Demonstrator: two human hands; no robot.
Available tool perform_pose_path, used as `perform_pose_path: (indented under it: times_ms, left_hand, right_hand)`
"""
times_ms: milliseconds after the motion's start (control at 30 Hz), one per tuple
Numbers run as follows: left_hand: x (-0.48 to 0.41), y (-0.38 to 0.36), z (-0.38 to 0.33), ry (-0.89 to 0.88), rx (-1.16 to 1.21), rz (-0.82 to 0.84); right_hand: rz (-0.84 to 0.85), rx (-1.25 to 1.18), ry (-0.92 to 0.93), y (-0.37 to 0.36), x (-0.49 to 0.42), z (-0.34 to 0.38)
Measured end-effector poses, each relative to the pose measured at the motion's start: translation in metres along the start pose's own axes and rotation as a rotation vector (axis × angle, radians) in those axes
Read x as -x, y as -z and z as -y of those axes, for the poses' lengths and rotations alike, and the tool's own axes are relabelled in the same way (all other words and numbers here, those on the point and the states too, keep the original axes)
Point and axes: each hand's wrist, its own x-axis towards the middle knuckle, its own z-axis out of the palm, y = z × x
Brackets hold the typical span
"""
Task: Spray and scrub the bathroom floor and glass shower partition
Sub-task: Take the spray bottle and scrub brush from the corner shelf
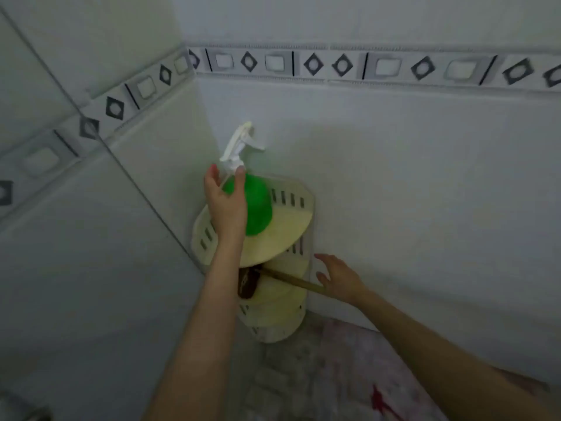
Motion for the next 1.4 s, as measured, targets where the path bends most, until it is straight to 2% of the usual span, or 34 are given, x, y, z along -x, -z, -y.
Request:
perform_pose_path:
  times_ms: [133, 200, 400, 533, 733, 933, 1233, 1400]
  left_hand:
    - [-0.029, -0.02, 0.012, -0.005, 0.019, 0.109]
    - [-0.038, -0.028, 0.016, -0.01, 0.021, 0.105]
    - [-0.064, -0.035, 0.021, -0.092, 0.071, 0.095]
    - [-0.068, -0.037, 0.018, -0.108, 0.13, 0.094]
    - [-0.066, -0.043, 0.009, -0.102, 0.116, 0.049]
    - [-0.038, -0.041, -0.006, -0.076, 0.11, 0.055]
    - [0.081, -0.044, -0.037, -0.057, 0.025, 0.35]
    - [0.163, -0.065, 0.006, -0.103, 0.004, 0.533]
  right_hand:
    - [0.245, 0.21, -0.146, -0.048, -0.042, -0.022]
    - [0.321, 0.31, -0.202, -0.072, -0.061, -0.036]
    - [0.46, 0.339, -0.323, -0.114, -0.091, -0.062]
    - [0.382, 0.303, -0.347, -0.117, -0.099, -0.065]
    - [0.436, 0.174, -0.247, -0.09, -0.093, -0.045]
    - [0.278, 0.245, -0.202, -0.062, -0.044, -0.033]
    - [0.135, 0.124, -0.475, -0.03, 0.126, -0.094]
    - [0.02, 0.037, -0.659, -0.047, 0.205, -0.155]
